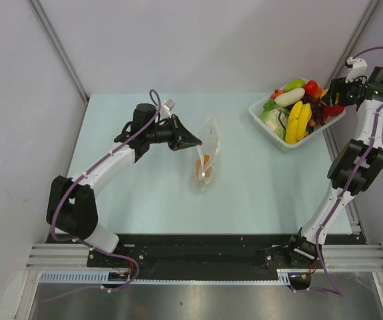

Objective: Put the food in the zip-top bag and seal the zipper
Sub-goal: Pick up the fake fruit from the bin, then place the fake fruit in the zipper food storage bag.

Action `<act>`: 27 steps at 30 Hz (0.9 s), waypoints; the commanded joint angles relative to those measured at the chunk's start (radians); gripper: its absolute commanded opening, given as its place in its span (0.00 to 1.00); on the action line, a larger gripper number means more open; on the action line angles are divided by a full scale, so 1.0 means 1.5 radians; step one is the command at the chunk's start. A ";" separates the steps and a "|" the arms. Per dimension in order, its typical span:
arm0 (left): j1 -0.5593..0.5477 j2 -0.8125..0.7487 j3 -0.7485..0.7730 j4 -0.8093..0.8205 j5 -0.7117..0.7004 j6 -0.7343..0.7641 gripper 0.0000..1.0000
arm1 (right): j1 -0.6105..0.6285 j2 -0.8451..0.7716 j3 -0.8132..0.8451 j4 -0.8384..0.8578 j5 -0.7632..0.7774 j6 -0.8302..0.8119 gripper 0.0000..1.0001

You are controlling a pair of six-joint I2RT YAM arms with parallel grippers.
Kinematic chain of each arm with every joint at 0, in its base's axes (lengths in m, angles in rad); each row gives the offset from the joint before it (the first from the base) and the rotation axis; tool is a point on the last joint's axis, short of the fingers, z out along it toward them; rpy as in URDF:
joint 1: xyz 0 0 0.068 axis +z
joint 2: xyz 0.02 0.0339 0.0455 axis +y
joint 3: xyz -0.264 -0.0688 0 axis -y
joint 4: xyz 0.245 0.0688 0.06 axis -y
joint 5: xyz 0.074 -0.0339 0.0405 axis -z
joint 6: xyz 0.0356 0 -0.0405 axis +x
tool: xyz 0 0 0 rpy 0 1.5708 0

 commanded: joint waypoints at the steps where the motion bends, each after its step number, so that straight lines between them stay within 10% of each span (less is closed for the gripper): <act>1: 0.004 -0.004 0.021 0.000 0.010 0.018 0.00 | -0.010 -0.127 -0.004 0.024 -0.085 0.069 0.28; 12: 0.004 -0.006 0.041 -0.039 0.010 0.052 0.00 | 0.115 -0.376 -0.158 0.110 -0.318 0.244 0.27; 27: 0.004 -0.007 0.048 -0.052 0.005 0.066 0.00 | 0.585 -0.467 -0.379 0.006 -0.179 0.117 0.25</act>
